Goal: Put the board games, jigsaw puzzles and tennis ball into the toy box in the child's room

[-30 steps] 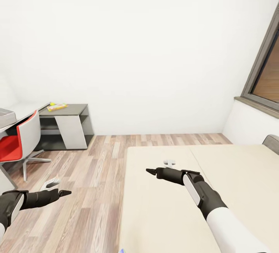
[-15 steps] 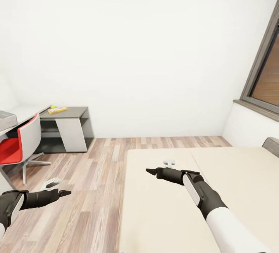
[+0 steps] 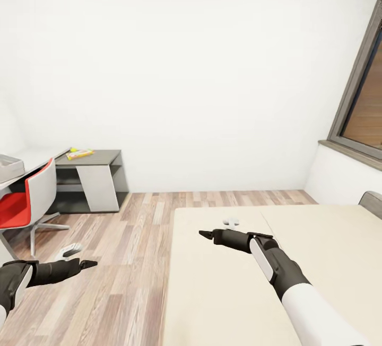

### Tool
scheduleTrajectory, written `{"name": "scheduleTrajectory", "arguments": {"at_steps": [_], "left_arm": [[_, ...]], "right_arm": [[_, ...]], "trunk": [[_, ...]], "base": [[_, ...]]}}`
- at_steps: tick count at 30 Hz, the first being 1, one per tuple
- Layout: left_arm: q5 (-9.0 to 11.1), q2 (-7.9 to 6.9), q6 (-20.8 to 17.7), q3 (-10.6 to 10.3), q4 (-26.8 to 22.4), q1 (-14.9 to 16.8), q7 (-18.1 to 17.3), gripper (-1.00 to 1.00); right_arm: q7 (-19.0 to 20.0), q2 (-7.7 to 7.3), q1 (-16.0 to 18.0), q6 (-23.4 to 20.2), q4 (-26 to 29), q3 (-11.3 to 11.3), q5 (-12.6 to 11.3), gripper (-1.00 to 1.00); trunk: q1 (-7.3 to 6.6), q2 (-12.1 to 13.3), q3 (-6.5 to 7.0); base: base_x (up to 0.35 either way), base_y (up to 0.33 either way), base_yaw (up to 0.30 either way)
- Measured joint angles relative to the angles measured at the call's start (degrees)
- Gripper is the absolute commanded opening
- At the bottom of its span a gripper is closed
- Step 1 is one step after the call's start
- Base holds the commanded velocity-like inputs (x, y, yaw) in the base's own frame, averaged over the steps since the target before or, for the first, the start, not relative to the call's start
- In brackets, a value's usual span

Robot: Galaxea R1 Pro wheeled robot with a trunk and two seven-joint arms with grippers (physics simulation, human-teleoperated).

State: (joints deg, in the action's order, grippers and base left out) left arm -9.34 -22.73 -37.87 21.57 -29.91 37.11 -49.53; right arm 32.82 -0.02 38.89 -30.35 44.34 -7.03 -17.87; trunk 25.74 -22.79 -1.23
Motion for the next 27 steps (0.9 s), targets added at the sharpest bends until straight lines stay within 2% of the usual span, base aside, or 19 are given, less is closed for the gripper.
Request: {"name": "scheduleTrajectory", "arguments": {"at_steps": [27], "left_arm": [[0.01,0.07,0.0,0.01,0.0,0.03,-0.01,1.0]], "right_arm": [[0.01,-0.17,0.03,-0.04,0.01,0.05,0.0,1.0]], "trunk": [[0.02,-0.08,2.45]], "base": [[0.0,0.0,0.0]]}}
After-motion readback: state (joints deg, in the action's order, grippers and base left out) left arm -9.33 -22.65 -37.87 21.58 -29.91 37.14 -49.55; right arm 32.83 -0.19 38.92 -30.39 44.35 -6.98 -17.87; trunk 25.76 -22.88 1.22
